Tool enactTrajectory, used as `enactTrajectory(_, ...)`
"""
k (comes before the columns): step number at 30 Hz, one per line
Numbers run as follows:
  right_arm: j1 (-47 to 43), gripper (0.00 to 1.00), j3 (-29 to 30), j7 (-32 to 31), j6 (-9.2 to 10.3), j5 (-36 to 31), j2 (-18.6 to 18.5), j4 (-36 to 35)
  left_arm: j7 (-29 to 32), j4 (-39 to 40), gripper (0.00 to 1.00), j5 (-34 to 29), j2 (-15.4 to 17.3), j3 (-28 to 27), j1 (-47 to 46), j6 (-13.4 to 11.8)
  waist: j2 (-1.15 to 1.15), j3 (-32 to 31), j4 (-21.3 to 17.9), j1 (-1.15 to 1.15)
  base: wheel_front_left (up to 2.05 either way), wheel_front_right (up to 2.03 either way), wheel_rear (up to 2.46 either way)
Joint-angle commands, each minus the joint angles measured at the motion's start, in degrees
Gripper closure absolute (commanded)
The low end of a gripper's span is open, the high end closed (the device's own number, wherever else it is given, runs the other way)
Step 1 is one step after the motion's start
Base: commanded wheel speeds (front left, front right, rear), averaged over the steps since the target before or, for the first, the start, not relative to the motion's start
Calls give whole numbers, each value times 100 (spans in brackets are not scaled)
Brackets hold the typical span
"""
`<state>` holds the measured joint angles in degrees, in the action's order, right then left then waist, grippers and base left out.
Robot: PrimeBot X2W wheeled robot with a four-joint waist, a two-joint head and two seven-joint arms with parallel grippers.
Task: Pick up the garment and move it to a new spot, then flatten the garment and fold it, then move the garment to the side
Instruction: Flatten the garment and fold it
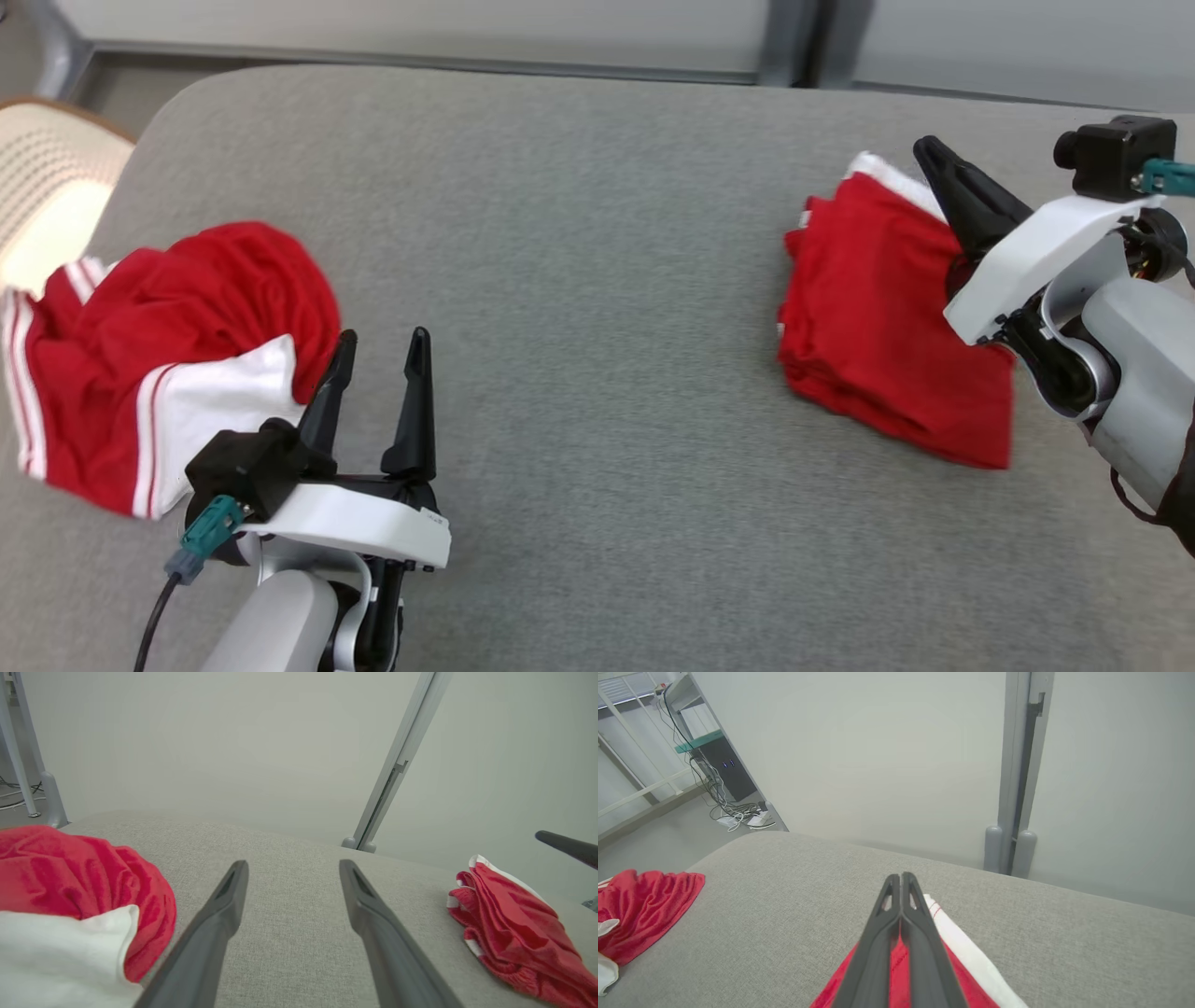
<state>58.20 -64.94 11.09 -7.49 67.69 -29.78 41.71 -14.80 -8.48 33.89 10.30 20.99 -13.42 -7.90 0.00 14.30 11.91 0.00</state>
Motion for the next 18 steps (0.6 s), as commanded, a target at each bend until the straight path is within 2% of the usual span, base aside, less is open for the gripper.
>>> enactTrajectory(1,-123,64,43,152,0,-97,-13,-75,16,34,0,-3,102,-65,33,-30,0,-312,-435,0,0,0,0)
enactTrajectory(2,-144,3,77,222,0,-140,-7,-110,25,42,0,11,143,-99,67,-46,0,-374,-552,0,0,0,0)
enactTrajectory(3,-174,0,124,274,0,-183,-29,-134,32,63,0,21,164,-116,89,-56,0,-425,-650,0,0,0,0)
enactTrajectory(9,-447,0,640,414,0,-606,-147,-417,30,192,0,24,362,-337,206,-199,0,-684,-1248,0,0,0,0)
enactTrajectory(10,-447,0,640,414,0,-606,-147,-417,30,192,0,24,362,-337,206,-199,0,-684,-1248,0,0,0,0)
enactTrajectory(18,-1507,0,2456,416,0,-1851,-78,-1210,-3,194,0,-18,572,-629,418,-336,0,-875,-1833,0,0,0,0)
